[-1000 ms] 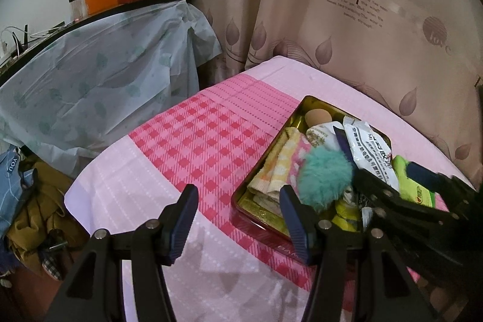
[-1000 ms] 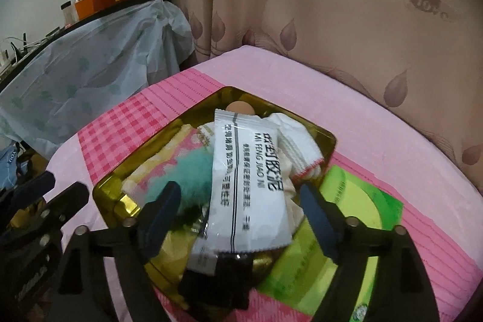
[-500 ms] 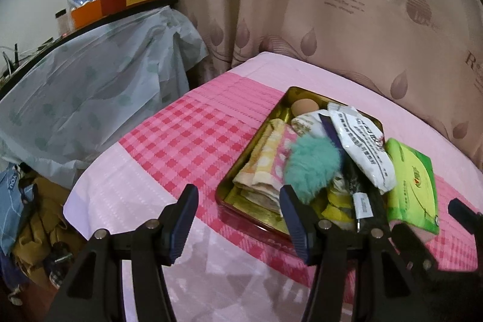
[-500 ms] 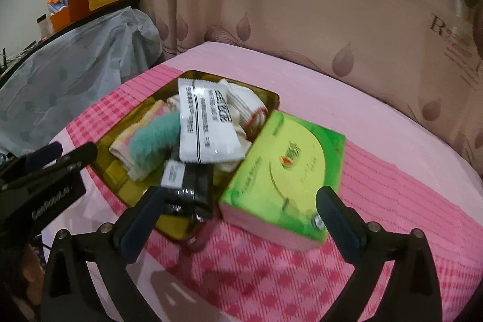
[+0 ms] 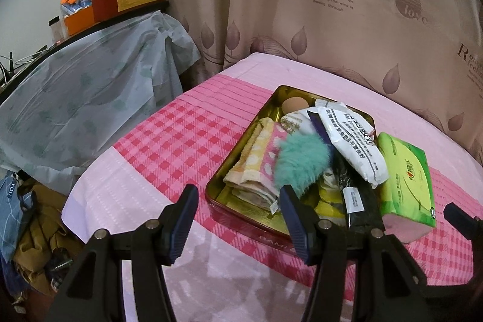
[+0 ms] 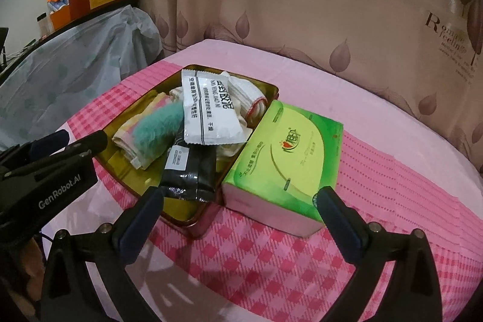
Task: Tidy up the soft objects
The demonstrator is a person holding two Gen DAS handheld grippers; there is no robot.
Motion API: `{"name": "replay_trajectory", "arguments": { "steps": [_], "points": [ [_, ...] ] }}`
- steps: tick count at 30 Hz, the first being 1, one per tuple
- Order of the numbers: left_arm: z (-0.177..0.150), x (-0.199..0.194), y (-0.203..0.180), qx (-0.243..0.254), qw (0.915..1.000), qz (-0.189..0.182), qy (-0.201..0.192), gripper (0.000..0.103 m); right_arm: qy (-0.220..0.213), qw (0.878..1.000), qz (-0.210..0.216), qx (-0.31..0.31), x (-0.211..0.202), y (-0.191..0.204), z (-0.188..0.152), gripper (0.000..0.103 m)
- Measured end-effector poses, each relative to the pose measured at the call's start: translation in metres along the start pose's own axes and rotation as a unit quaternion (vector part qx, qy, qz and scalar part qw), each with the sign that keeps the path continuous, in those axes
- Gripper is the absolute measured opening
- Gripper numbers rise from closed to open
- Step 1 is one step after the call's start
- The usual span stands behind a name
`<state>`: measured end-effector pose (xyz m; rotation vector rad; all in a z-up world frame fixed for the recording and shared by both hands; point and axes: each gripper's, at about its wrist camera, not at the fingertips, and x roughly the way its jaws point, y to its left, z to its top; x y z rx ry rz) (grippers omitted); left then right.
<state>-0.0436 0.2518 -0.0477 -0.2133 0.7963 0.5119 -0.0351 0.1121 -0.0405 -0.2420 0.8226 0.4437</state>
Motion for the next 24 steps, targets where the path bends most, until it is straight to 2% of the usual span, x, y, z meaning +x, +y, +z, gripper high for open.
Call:
{"name": "replay_trajectory", "arguments": {
  "steps": [24],
  "points": [
    [-0.0015, 0.0035, -0.0022, 0.008, 1.0000, 0.000, 0.005, 0.057, 0.016, 1.000, 0.005, 0.001, 0.0089, 0.0042, -0.0058, 0.100]
  ]
}}
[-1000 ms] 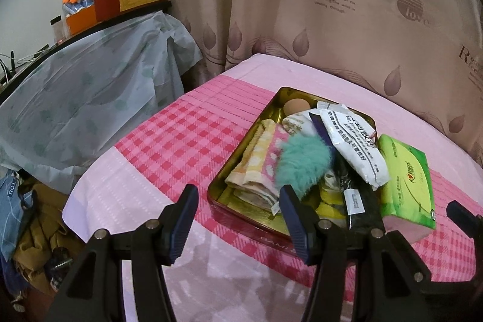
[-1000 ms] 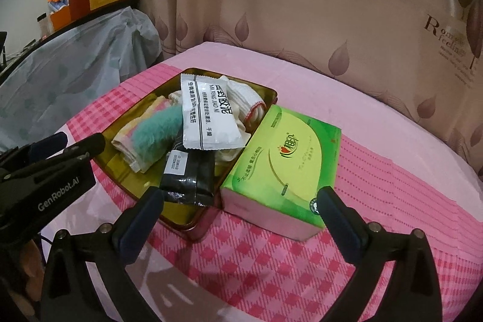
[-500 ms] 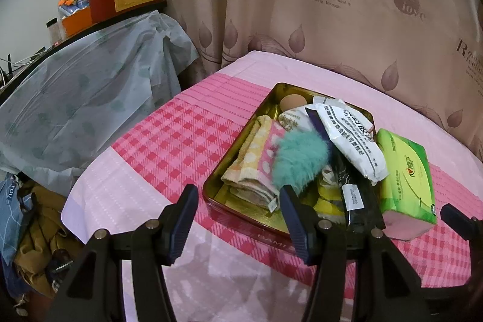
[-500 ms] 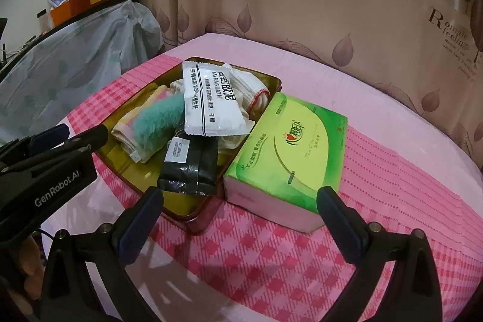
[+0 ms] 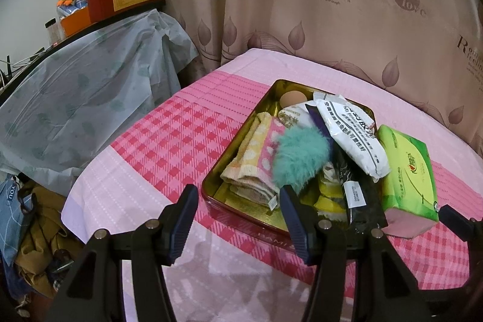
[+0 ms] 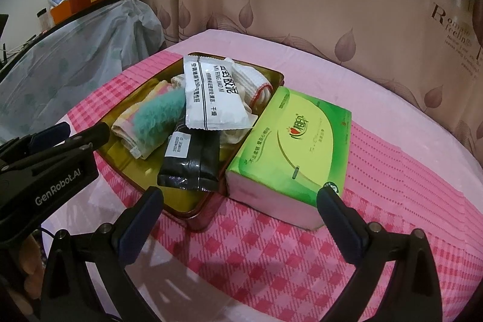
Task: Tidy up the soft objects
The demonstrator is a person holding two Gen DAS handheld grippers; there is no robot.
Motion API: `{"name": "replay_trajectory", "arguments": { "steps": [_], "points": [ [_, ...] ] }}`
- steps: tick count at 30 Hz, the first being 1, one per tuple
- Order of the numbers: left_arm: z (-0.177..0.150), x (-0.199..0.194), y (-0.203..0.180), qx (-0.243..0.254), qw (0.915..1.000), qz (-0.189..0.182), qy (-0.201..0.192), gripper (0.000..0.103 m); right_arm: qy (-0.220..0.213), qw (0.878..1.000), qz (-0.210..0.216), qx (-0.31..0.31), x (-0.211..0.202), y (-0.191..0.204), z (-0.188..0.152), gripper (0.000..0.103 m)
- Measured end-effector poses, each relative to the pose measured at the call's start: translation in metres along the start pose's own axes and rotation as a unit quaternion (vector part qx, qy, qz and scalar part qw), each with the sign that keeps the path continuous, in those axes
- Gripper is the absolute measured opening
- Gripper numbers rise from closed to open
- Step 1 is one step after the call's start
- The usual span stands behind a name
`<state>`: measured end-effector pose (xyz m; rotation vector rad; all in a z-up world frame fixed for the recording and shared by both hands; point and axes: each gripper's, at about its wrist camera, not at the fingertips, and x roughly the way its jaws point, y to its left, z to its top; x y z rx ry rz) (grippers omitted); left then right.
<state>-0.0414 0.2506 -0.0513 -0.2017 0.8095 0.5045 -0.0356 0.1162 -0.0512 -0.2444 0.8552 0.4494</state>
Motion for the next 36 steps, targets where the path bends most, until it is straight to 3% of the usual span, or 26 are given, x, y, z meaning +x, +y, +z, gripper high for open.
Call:
{"name": "replay_trajectory", "arguments": {
  "steps": [36],
  "points": [
    [-0.0005, 0.0001, -0.0010, 0.001, 1.0000, 0.001, 0.000, 0.057, 0.012, 1.000, 0.004, -0.004, 0.0037, 0.0068, -0.0017, 0.100]
  ]
}}
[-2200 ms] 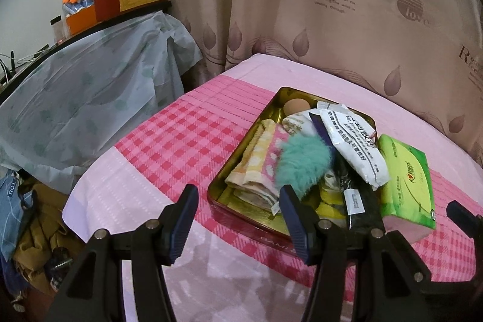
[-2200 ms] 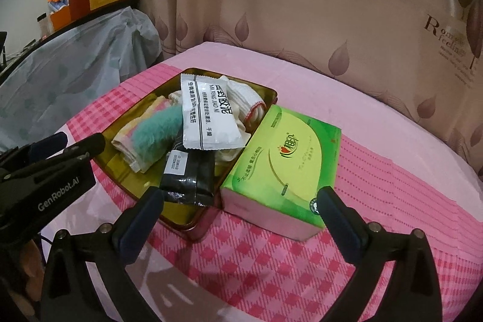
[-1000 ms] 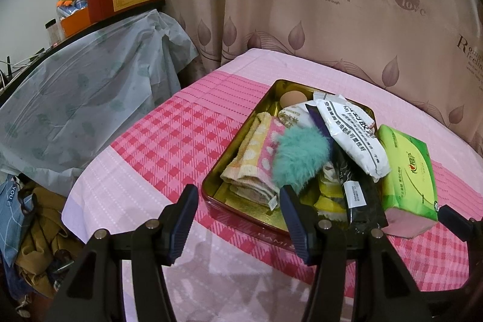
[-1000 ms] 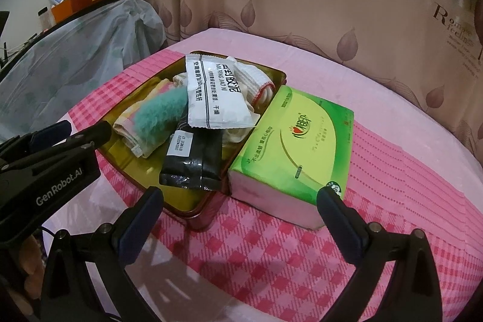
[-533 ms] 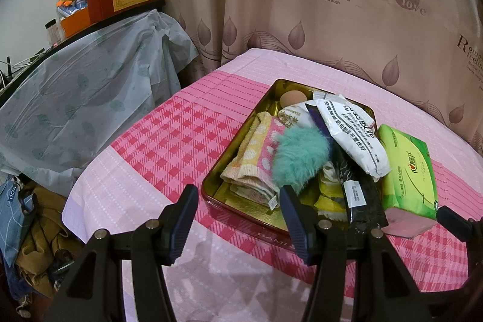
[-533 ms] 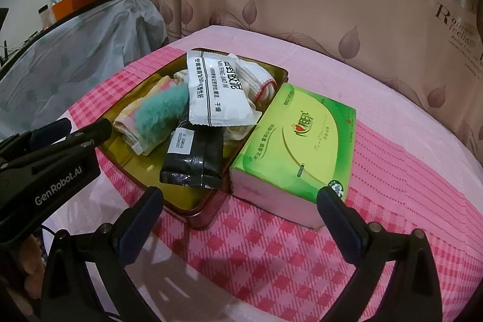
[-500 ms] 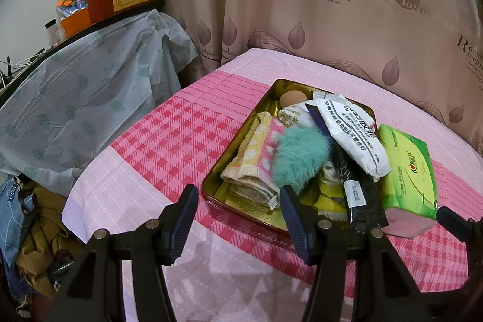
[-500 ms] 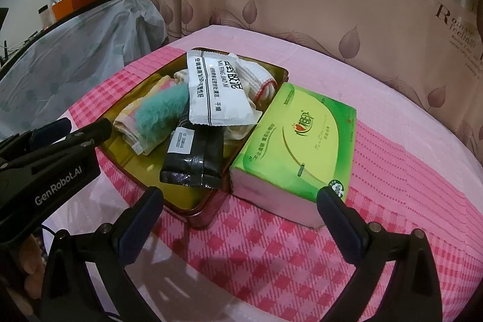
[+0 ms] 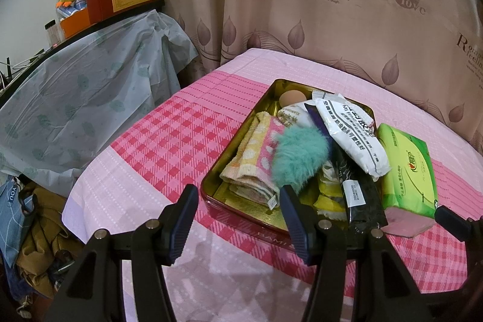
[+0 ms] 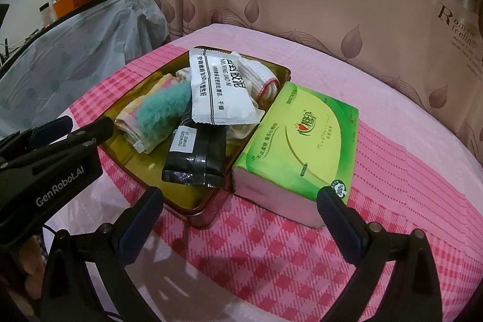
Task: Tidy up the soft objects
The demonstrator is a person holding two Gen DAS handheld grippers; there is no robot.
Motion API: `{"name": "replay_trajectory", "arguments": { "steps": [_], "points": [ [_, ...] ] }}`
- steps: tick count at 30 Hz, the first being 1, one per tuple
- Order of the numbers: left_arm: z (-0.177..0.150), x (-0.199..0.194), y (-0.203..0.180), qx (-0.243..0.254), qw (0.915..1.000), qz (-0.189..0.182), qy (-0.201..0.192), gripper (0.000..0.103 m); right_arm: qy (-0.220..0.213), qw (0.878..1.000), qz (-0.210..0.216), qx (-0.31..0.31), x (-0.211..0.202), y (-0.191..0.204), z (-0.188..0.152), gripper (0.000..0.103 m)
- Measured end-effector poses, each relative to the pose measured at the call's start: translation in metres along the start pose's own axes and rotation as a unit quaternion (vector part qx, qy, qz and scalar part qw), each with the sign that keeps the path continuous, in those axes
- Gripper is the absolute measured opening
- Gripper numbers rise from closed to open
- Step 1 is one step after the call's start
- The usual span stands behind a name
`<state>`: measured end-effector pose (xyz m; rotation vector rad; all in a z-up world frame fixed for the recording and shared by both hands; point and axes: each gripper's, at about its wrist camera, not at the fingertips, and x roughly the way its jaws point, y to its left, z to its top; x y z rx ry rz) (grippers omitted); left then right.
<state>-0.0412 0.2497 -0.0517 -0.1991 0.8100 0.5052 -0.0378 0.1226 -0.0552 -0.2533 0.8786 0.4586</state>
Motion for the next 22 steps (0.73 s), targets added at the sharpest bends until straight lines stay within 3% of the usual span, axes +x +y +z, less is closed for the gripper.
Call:
{"name": "replay_trajectory", "arguments": {
  "steps": [22],
  "points": [
    [-0.0025, 0.0019, 0.0003, 0.006, 1.0000, -0.004, -0.001, 0.057, 0.001, 1.000, 0.002, 0.000, 0.0008, 0.0033, -0.0020, 0.100]
  ]
}}
